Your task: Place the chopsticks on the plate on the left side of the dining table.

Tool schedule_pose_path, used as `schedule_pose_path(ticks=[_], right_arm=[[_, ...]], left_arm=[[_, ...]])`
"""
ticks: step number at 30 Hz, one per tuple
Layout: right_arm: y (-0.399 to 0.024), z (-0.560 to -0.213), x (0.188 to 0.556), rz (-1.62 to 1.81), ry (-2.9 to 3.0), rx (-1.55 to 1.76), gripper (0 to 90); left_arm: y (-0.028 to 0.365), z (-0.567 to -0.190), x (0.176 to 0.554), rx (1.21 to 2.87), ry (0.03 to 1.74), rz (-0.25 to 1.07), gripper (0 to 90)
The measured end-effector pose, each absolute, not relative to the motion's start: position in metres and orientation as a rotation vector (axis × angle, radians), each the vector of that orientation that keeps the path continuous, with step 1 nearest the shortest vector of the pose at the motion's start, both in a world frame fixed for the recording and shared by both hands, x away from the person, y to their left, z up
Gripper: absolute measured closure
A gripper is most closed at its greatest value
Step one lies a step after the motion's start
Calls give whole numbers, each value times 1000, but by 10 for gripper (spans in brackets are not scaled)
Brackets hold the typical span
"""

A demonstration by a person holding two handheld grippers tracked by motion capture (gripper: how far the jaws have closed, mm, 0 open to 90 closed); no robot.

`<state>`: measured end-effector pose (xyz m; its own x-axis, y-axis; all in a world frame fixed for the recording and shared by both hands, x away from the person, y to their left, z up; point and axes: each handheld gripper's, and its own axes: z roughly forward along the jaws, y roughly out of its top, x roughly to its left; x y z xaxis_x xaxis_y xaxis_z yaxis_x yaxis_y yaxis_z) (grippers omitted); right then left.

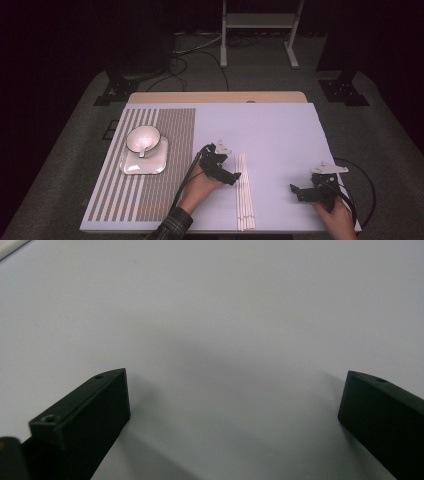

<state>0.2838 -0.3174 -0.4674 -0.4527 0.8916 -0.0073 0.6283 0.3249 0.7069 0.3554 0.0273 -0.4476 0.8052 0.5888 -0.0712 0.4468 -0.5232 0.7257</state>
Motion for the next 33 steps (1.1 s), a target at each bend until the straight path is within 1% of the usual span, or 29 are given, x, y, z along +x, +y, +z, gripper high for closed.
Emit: schedule_pose_path(ticks=[16, 33], right_arm=[[-317, -467, 284, 904, 2200, 1346, 0], [-317, -467, 284, 905, 2200, 1345, 0]], left_arm=[[33, -444, 317, 2185, 743, 207, 0], [33, -455, 275, 2194, 733, 176, 0]])
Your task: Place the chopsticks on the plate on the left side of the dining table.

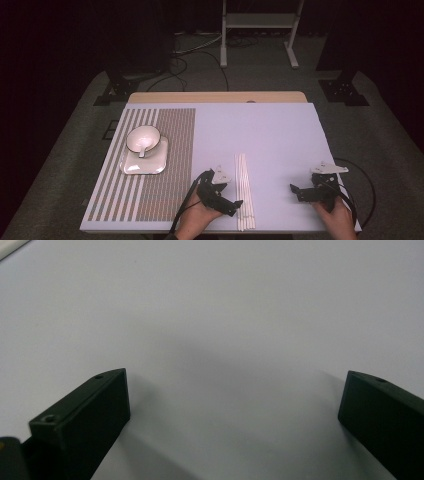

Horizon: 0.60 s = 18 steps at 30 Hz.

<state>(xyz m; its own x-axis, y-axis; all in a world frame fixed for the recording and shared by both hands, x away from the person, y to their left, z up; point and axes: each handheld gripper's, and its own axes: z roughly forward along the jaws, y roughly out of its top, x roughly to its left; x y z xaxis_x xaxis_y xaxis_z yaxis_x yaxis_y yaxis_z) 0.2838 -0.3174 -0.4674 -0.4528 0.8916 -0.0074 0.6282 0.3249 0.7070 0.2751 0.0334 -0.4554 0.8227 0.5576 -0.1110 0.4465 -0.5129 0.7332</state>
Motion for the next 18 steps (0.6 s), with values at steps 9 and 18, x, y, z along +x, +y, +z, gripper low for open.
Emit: schedule_pose_path(ticks=[9, 18], right_arm=[[-317, -467, 284, 904, 2200, 1346, 0], [-317, -467, 284, 904, 2200, 1346, 0]], left_arm=[[34, -460, 258, 2191, 732, 166, 0], [29, -463, 249, 2204, 718, 169, 0]])
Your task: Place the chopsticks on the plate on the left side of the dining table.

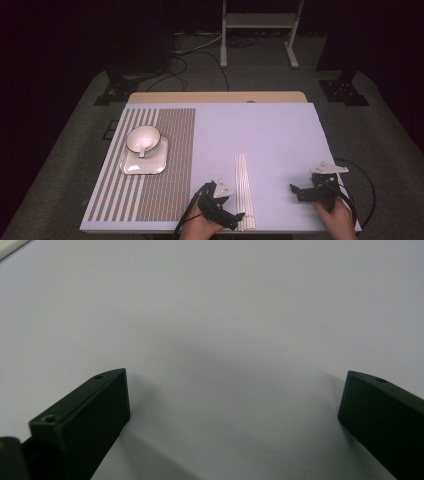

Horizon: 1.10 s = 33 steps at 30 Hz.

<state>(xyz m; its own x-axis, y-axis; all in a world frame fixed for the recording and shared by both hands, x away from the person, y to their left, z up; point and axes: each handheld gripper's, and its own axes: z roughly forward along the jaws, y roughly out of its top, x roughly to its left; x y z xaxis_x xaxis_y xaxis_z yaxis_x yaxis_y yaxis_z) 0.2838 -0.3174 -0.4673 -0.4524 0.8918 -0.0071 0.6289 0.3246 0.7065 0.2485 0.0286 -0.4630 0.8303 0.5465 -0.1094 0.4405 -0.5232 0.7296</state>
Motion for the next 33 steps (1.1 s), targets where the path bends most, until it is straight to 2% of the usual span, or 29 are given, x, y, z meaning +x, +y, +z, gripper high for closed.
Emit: schedule_pose_path(ticks=[13, 33], right_arm=[[-317, -467, 284, 905, 2200, 1346, 0], [-317, -467, 284, 905, 2200, 1346, 0]], left_arm=[[25, -465, 241, 2236, 702, 240, 0], [36, -464, 224, 2243, 703, 248, 0]])
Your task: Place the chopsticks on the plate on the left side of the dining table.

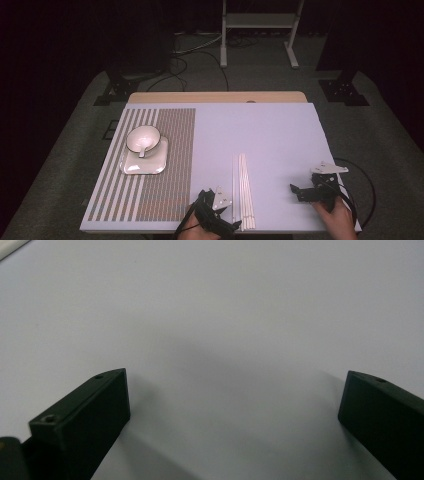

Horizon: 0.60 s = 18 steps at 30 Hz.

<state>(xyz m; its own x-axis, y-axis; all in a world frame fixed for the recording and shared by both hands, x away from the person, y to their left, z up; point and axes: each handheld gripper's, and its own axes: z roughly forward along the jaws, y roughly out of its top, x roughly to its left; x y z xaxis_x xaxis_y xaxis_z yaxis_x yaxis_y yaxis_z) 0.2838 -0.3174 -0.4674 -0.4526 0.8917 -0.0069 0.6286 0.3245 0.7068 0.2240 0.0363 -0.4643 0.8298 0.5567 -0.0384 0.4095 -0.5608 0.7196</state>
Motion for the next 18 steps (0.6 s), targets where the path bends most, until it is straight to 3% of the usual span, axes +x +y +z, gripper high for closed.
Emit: schedule_pose_path(ticks=[18], right_arm=[[-317, -467, 284, 905, 2200, 1346, 0]], left_arm=[[46, -465, 213, 2276, 696, 299, 0]])
